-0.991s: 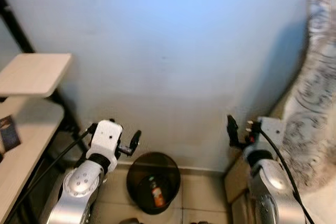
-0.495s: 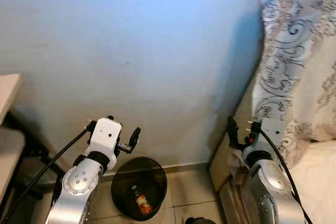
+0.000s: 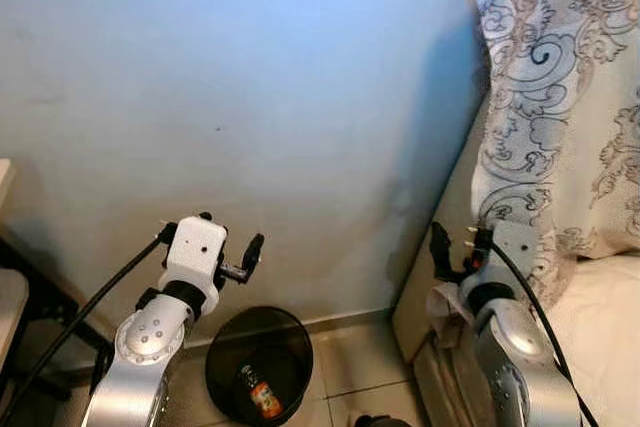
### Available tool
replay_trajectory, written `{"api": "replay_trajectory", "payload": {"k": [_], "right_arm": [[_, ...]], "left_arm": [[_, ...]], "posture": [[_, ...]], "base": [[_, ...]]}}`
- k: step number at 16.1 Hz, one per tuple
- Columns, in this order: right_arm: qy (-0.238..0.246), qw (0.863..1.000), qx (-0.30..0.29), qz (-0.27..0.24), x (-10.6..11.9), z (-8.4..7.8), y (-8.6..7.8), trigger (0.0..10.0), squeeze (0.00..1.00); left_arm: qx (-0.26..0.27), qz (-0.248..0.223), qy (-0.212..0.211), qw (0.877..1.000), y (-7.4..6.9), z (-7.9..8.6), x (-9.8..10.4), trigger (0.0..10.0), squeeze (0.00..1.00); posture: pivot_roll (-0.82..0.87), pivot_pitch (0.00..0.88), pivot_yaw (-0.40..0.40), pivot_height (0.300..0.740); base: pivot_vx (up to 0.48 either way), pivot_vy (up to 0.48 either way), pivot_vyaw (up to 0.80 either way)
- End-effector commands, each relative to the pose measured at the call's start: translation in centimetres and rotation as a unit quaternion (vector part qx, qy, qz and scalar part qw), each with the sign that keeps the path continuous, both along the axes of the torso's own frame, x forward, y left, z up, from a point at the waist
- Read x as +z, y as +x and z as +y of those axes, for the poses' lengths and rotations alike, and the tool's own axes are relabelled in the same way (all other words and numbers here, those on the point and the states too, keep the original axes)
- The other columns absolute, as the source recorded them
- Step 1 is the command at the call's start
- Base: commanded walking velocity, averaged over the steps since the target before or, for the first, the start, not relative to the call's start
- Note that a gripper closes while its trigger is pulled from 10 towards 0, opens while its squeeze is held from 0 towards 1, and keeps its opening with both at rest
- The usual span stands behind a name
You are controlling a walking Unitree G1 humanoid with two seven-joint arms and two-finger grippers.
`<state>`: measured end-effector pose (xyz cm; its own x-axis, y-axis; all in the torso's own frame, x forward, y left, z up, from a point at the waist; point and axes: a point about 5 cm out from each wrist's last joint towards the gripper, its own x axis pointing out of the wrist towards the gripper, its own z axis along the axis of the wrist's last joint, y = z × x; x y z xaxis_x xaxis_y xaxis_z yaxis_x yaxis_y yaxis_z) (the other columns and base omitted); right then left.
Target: Clean up the room
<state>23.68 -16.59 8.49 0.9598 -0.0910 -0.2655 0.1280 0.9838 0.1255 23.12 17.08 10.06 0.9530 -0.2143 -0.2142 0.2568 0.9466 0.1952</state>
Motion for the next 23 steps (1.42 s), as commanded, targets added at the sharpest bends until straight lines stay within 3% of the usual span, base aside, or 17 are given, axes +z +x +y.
{"api": "replay_trajectory", "payload": {"k": [1,11,13,14,15,17,21,23], "right_arm": [[-0.002,1.000,-0.003,0.006,0.0,-0.1,0.1,10.0,1.00],[-0.004,1.000,-0.003,0.011,-0.1,-0.4,0.2,10.0,1.00],[-0.015,0.998,0.059,0.015,0.0,0.2,0.3,10.0,1.00],[-0.035,0.985,0.167,0.028,-0.2,1.1,0.1,10.0,1.00],[-0.039,0.978,0.199,0.038,-0.4,1.0,-0.1,10.0,1.00],[-0.051,0.974,0.216,0.047,-0.4,0.3,-0.3,10.0,1.00],[-0.042,0.968,0.240,0.064,-0.7,0.3,-1.0,10.0,1.00],[-0.021,0.976,0.212,0.048,-0.5,0.6,-0.8,10.0,1.00]], "left_arm": [[0.006,-0.002,0.001,1.000,0.0,0.1,0.1,10.0,0.00],[-0.003,-0.010,0.009,1.000,-0.1,0.1,0.3,10.0,0.00],[-0.016,0.002,0.010,1.000,-0.2,-0.1,0.1,10.0,0.00],[-0.032,0.010,0.015,0.999,-0.4,-0.1,-0.2,10.0,0.00],[-0.040,0.016,0.016,0.999,-0.5,0.0,-0.3,10.0,0.00],[-0.054,0.025,0.019,0.998,-0.7,0.1,-0.7,10.0,0.00],[-0.064,0.042,0.024,0.997,-1.1,0.6,-1.9,10.0,0.00],[-0.067,0.052,0.024,0.996,-1.1,0.6,-3.1,10.0,0.00]], "posture": [[0.18,0.000,0.024,0.740],[0.18,0.000,0.015,0.740],[0.19,0.000,0.017,0.740],[0.19,0.000,0.017,0.740],[0.18,0.000,0.023,0.740],[0.19,0.000,0.022,0.740],[0.19,0.000,0.023,0.740],[0.18,0.000,0.028,0.740]], "base": [[0.000,0.000,-0.75],[0.000,0.000,-0.74],[0.000,0.000,-0.74],[0.000,0.000,-0.74],[0.000,0.000,-0.73],[0.000,0.000,-0.73],[0.000,0.000,-0.73],[0.000,0.000,-0.72]]}}
